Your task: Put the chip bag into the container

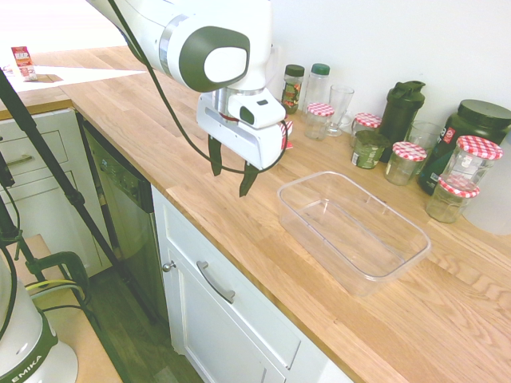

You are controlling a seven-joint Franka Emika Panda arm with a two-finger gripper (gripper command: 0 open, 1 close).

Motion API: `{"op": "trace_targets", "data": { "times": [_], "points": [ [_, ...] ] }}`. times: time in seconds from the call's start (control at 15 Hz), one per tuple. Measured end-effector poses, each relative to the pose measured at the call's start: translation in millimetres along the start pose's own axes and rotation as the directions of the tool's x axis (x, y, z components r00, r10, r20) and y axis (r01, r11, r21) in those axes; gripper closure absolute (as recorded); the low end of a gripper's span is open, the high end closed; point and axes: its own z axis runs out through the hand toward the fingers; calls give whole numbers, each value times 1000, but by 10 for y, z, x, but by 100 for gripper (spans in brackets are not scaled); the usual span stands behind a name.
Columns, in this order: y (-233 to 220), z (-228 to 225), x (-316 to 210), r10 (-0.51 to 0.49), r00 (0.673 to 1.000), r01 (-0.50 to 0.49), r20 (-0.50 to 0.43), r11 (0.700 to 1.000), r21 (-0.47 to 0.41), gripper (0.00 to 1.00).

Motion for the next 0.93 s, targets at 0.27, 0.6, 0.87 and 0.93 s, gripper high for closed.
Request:
{"op": "trace_targets", "data": {
  "times": [0.27,0.6,0.87,0.93],
  "points": [
    [-18,1,-13,-18,1000,17,-11,1000,-9,0],
    [-300,-181,-140,-70,994,69,-81,997,-20,0],
    [-770,-303,-444,-114,984,111,-134,993,-28,0],
    [-891,-318,-493,-112,983,109,-146,994,-27,0]
  ]
}}
